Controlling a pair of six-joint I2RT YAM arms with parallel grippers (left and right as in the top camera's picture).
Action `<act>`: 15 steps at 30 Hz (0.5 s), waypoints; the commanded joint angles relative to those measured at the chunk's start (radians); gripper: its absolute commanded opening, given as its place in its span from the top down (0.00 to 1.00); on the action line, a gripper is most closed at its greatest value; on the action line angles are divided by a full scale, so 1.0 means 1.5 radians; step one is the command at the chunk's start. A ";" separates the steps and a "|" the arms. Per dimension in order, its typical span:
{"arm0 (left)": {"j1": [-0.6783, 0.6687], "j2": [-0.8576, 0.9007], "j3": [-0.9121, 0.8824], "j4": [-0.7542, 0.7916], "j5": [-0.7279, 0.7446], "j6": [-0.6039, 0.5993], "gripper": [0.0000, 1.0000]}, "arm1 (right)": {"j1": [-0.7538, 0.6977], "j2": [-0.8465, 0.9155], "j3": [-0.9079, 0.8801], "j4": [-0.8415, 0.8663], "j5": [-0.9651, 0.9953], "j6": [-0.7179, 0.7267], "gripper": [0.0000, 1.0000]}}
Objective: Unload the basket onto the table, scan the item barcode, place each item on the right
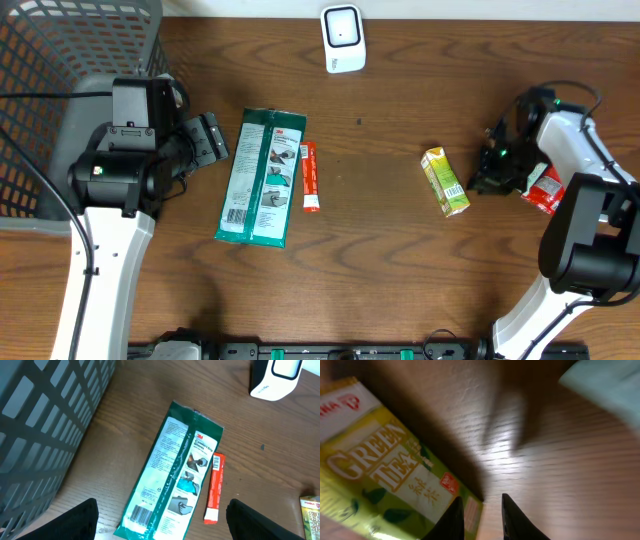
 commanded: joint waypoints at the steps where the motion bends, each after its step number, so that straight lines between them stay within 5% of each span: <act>1: 0.002 -0.002 0.011 -0.002 -0.004 -0.001 0.18 | 0.005 0.001 -0.040 0.025 -0.125 0.025 0.80; 15: 0.002 -0.002 0.011 -0.002 -0.004 -0.001 0.18 | 0.096 0.001 -0.093 0.072 -0.150 0.034 0.84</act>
